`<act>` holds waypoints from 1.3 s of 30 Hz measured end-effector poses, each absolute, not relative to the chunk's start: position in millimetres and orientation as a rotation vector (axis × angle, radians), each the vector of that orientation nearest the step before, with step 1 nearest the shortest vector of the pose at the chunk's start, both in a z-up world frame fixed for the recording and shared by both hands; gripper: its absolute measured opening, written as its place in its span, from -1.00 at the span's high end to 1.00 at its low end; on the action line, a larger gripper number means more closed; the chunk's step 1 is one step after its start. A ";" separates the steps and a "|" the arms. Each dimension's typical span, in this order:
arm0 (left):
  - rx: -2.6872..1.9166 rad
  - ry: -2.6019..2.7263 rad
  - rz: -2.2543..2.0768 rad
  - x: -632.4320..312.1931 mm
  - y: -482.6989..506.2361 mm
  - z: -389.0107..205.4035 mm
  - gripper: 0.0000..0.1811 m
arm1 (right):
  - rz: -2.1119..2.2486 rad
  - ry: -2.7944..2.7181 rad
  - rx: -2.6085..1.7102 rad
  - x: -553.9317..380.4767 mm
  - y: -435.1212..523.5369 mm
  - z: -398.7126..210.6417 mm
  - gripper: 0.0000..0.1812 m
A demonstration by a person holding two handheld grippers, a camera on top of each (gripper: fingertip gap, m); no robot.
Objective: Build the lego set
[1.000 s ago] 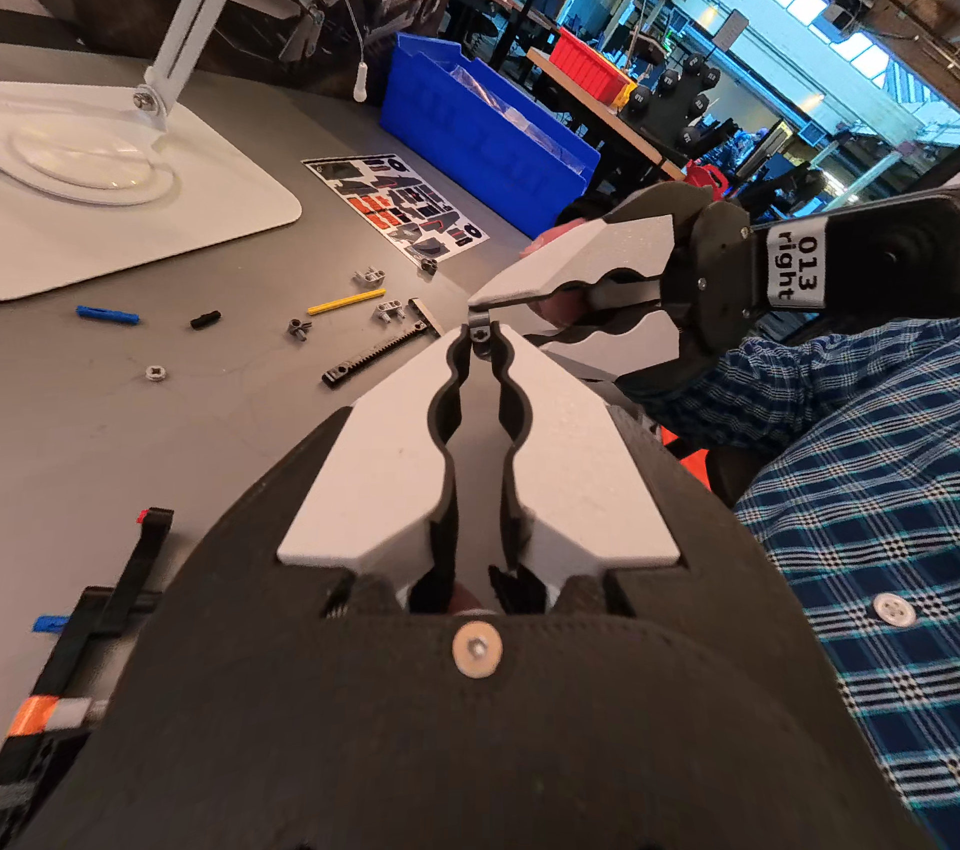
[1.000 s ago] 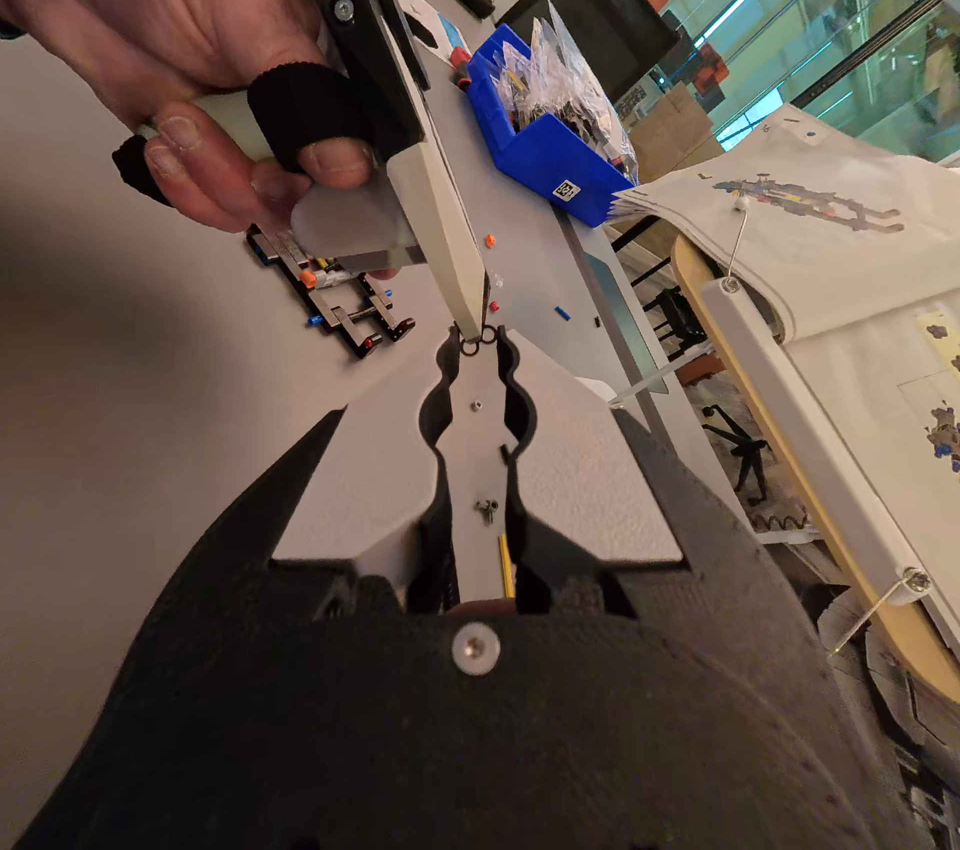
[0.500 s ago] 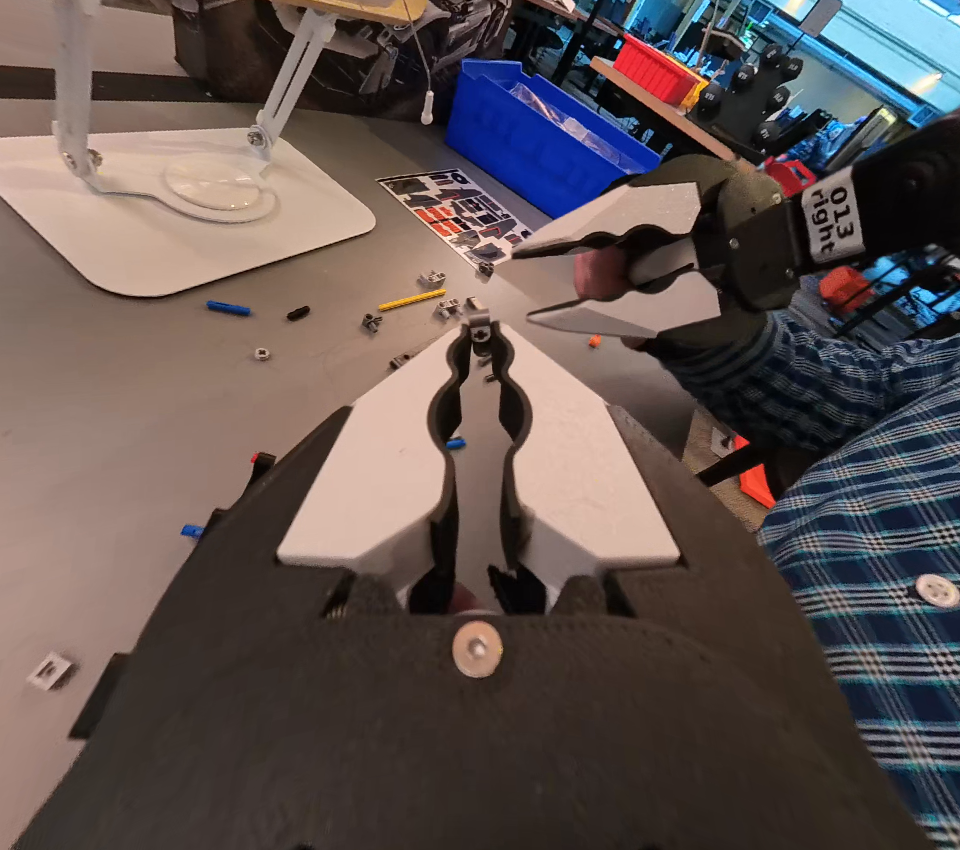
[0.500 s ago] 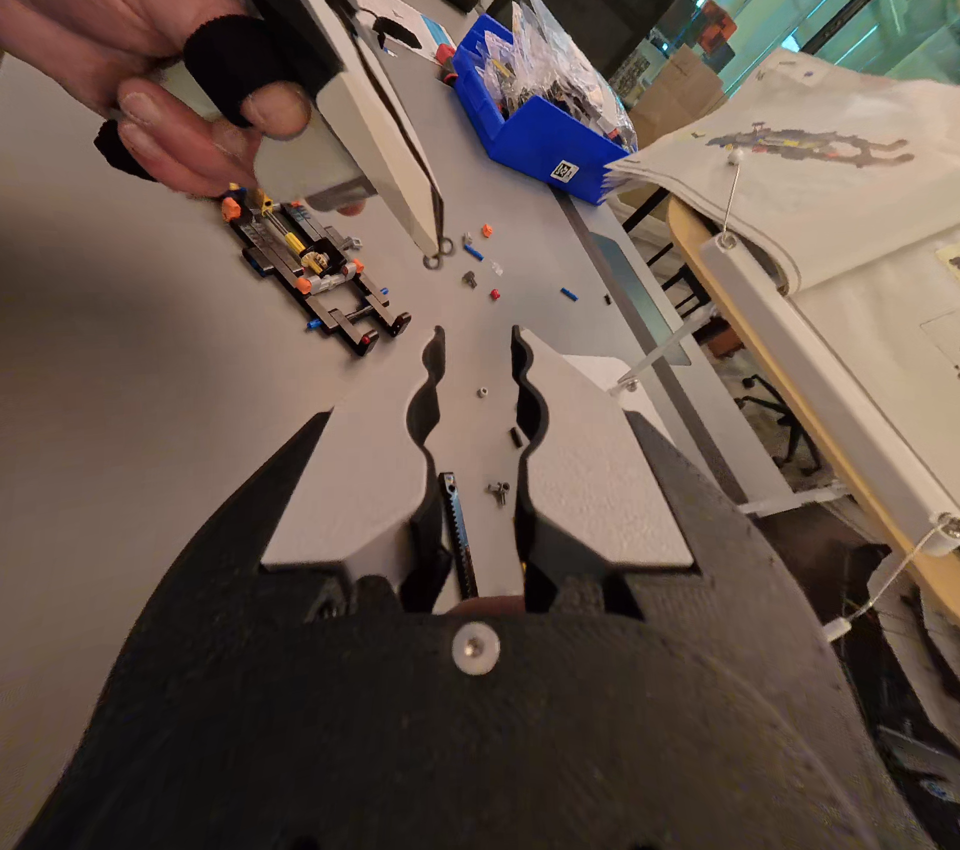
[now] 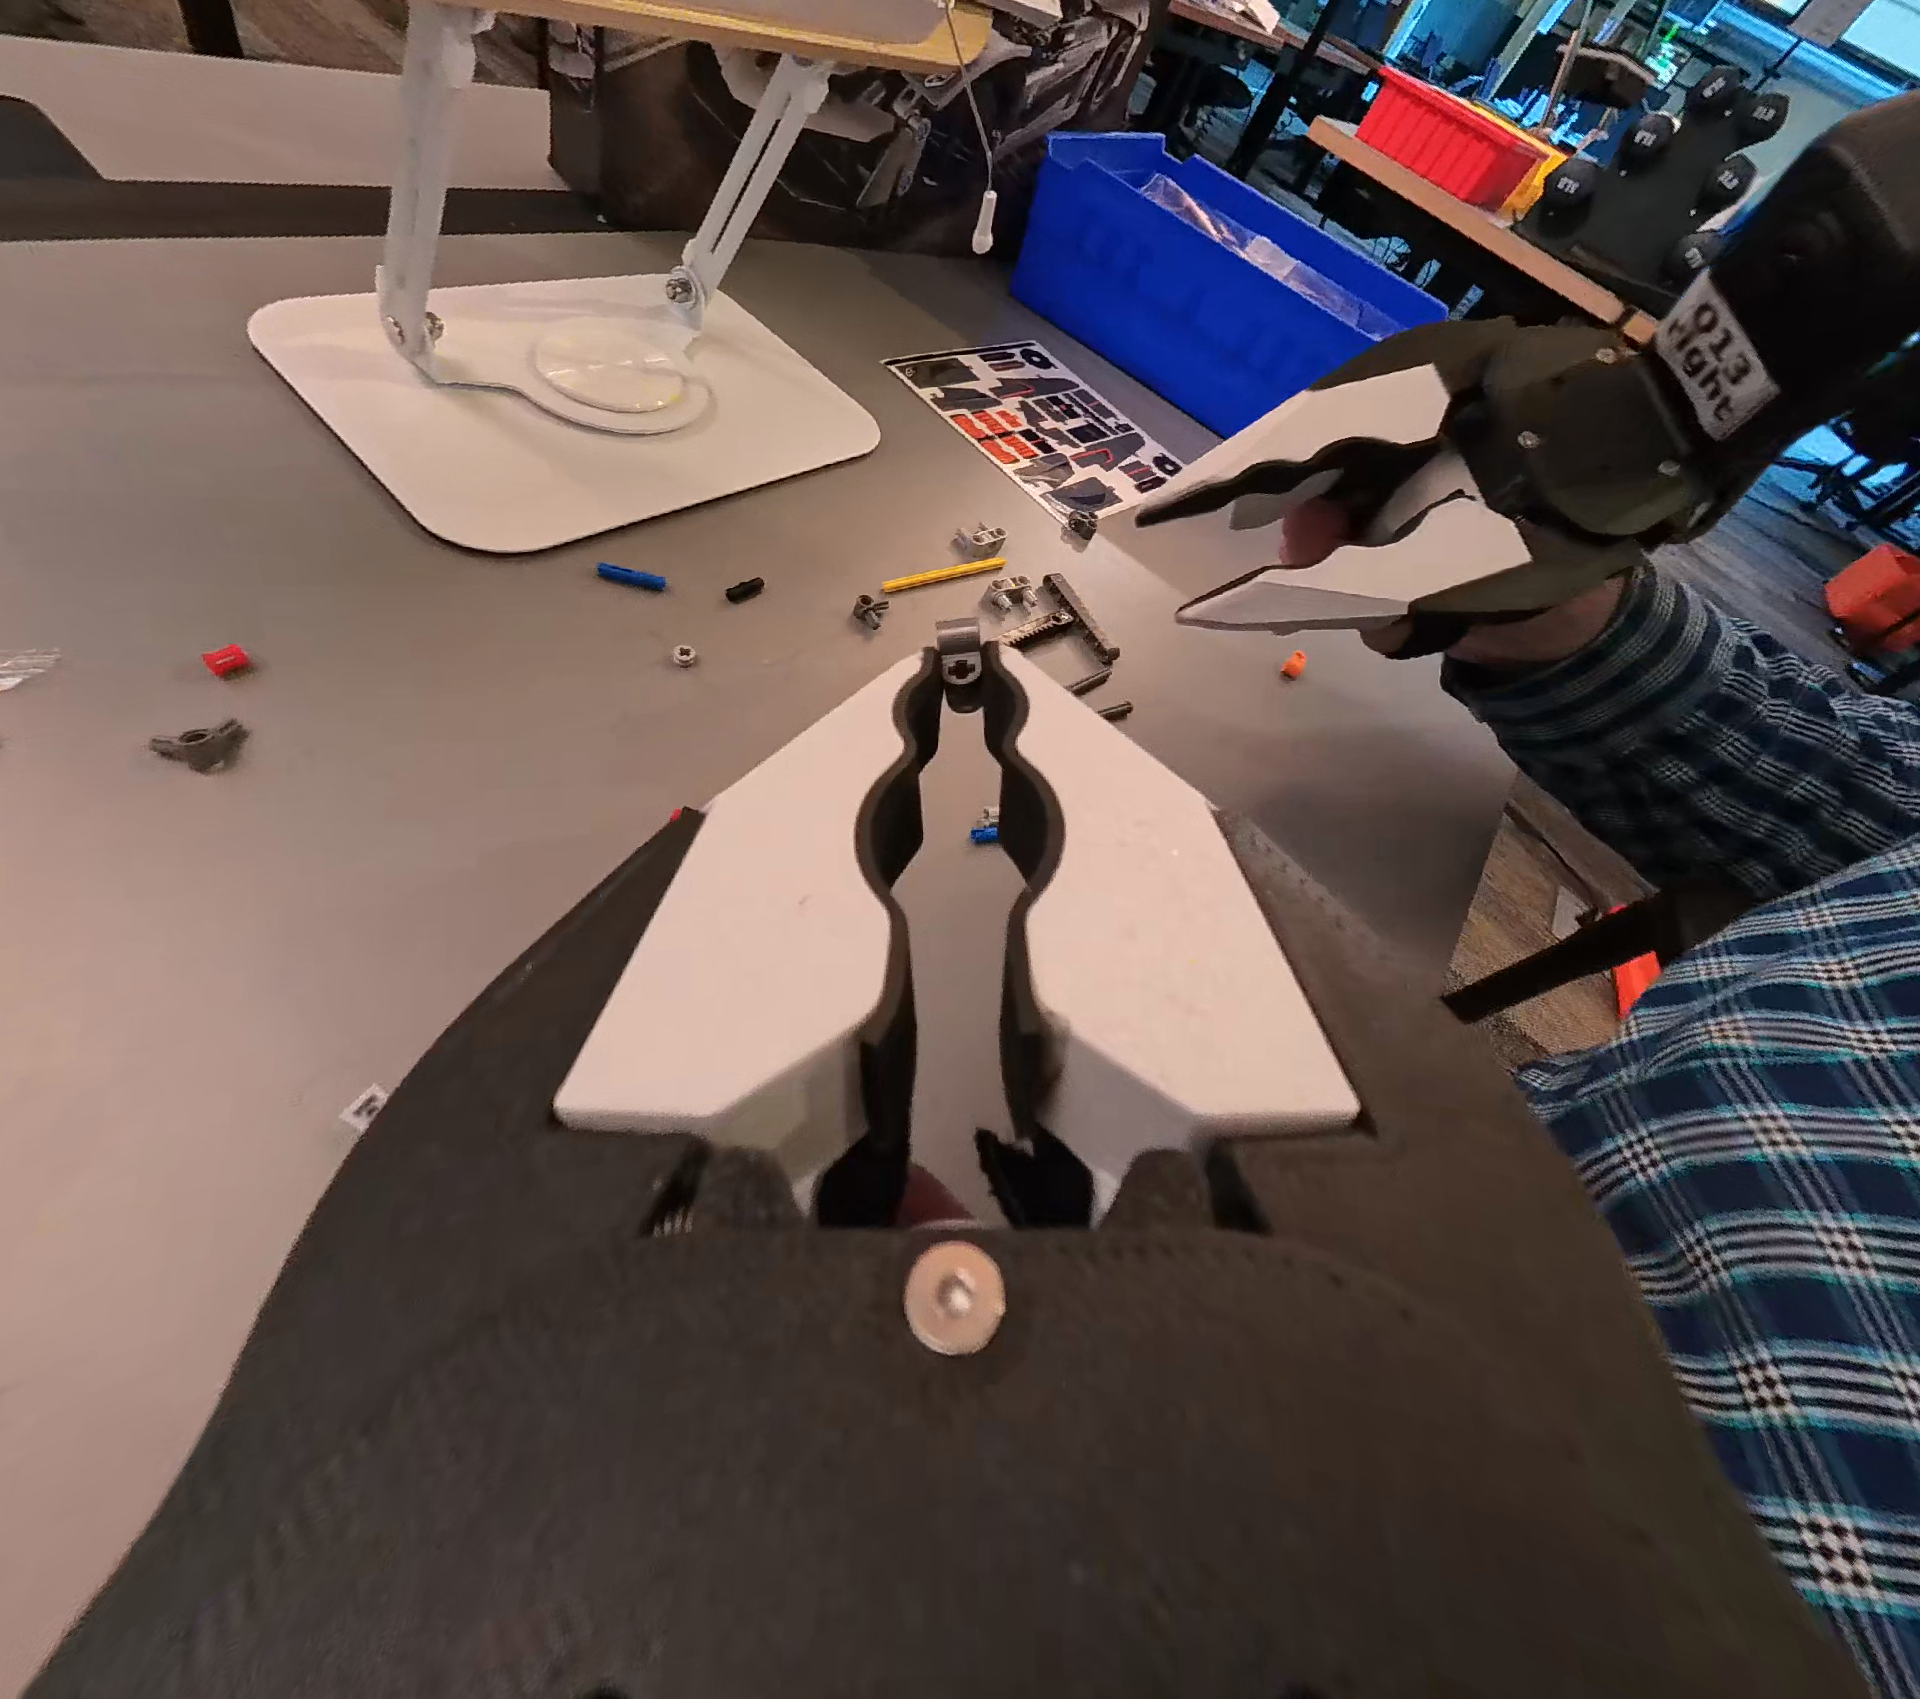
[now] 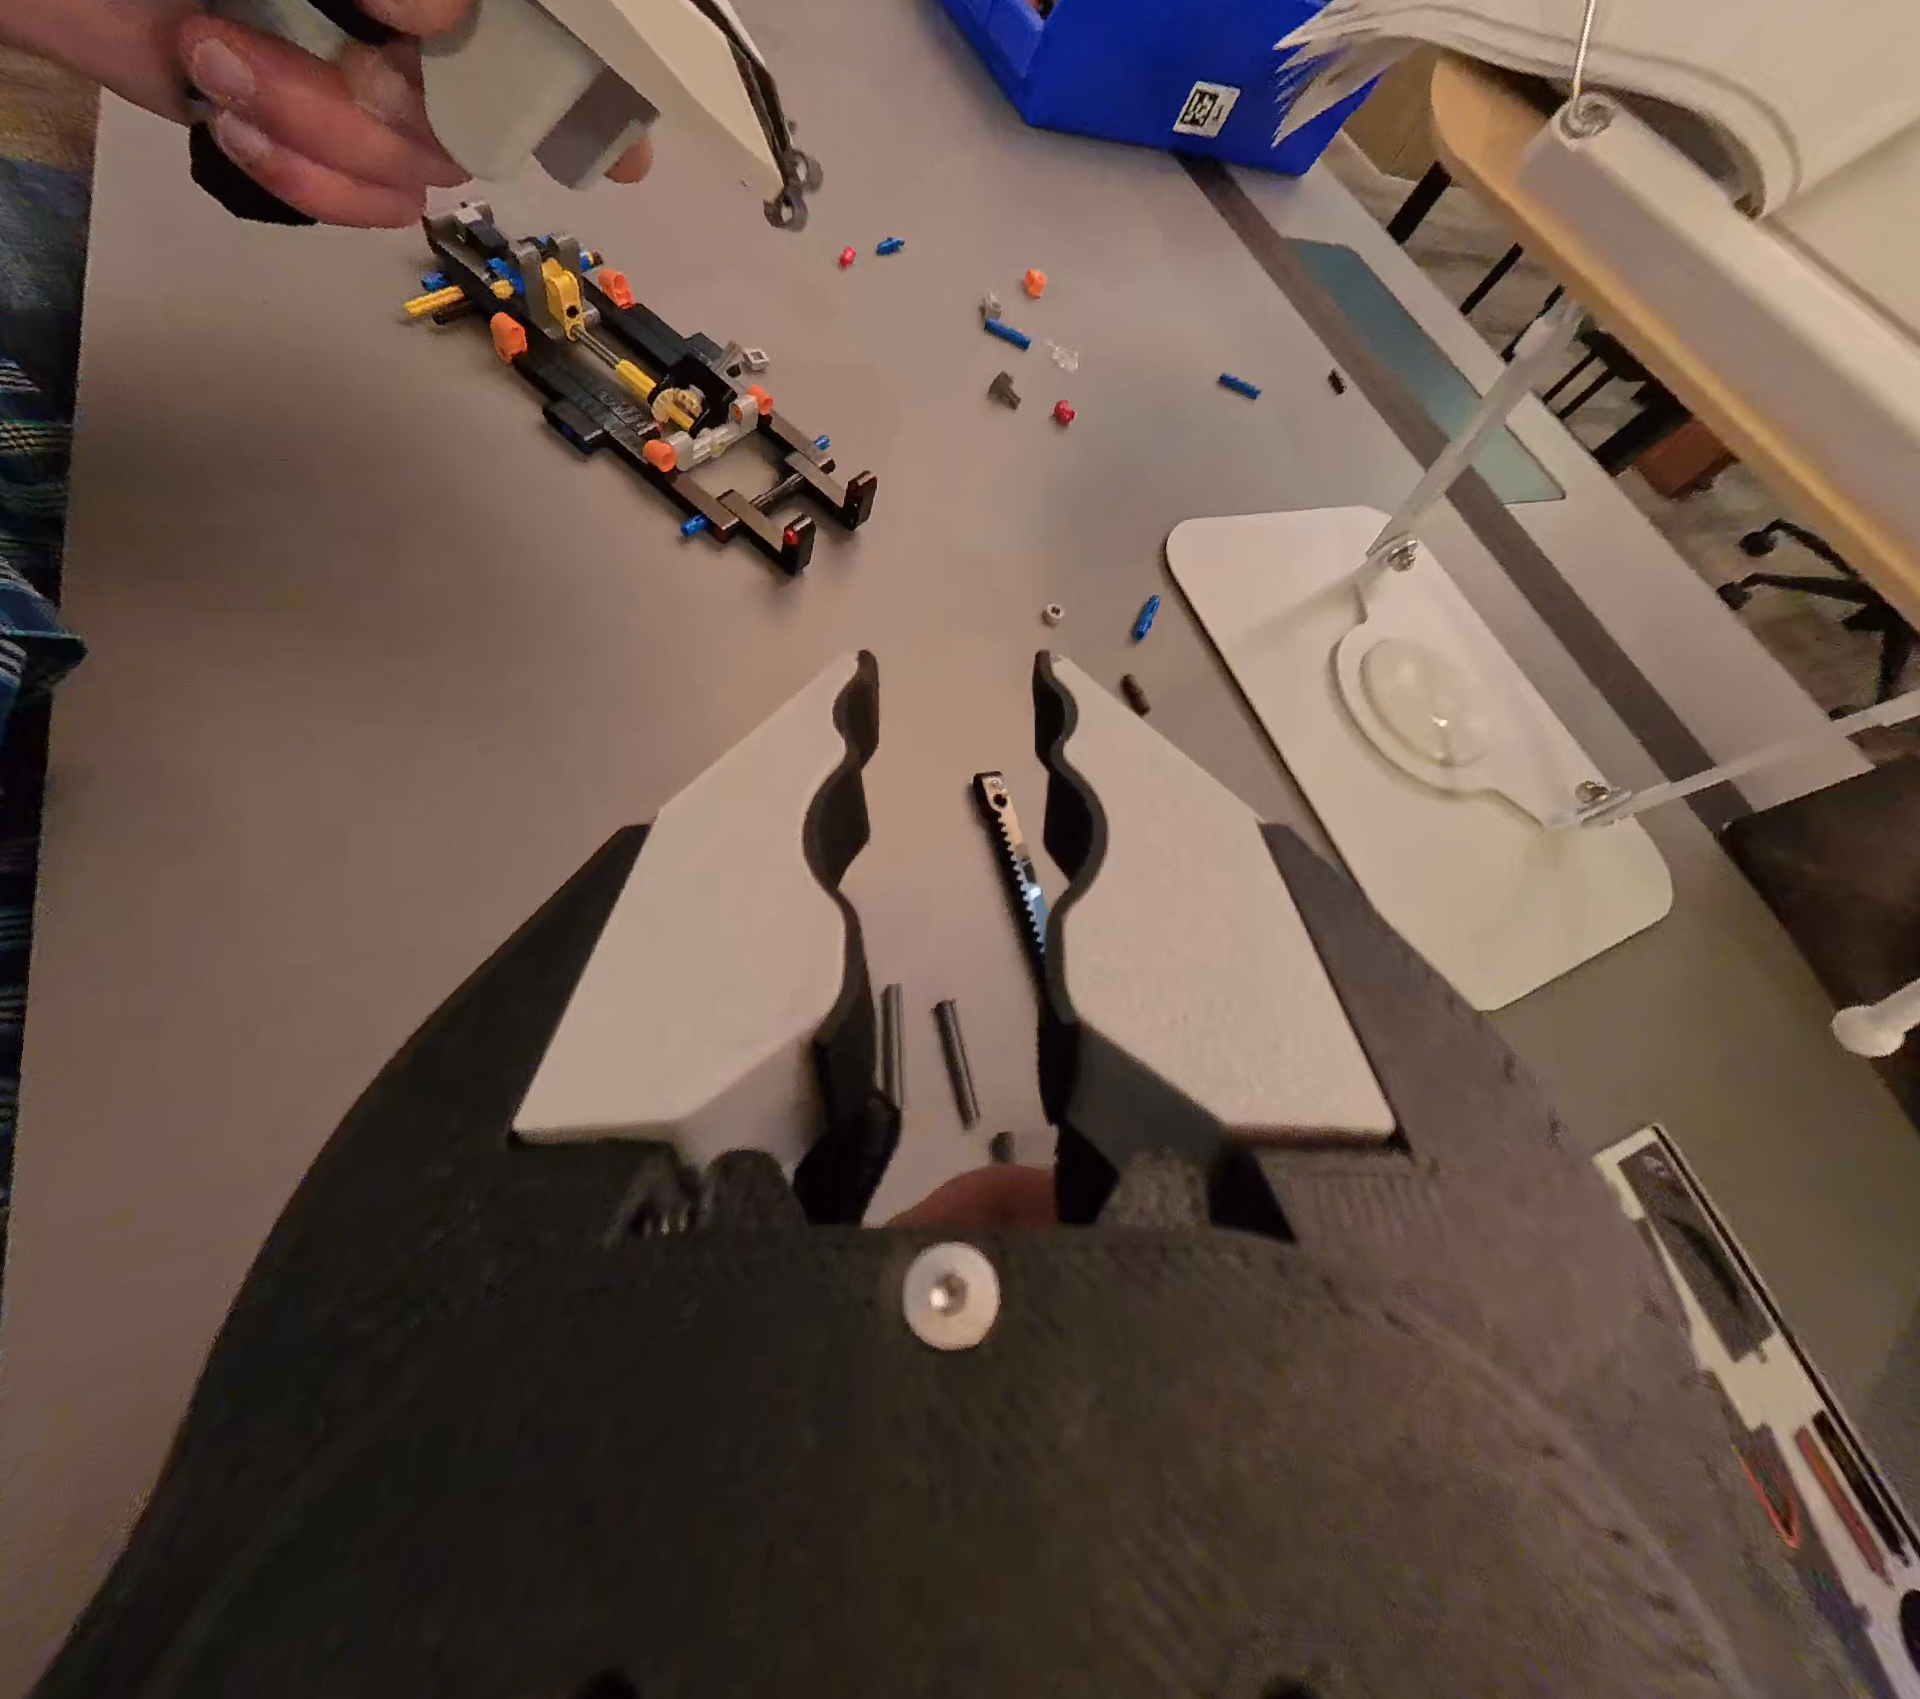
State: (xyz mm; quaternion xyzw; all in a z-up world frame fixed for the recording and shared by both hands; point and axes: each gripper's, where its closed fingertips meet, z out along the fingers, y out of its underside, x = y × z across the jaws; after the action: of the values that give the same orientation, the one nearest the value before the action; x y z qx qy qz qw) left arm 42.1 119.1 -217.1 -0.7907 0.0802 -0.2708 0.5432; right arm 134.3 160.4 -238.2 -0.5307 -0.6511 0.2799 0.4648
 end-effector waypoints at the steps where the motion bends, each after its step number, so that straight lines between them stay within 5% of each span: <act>1: -1.877 0.189 -0.640 41.1 118.2 -217.4 0.94 | 0.693 -1.605 -1.312 134.1 160.3 -239.8 0.70; 39: -1.870 0.254 -0.506 25.1 100.2 -220.3 0.94 | 0.675 -1.731 -1.459 141.3 165.2 -272.0 0.68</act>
State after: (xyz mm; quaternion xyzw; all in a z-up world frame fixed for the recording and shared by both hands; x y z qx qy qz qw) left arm 25.1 100.2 -220.3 -0.7931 0.1077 -0.2147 0.5598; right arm 141.3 165.2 -272.0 -0.5712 -0.6780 0.2643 0.3797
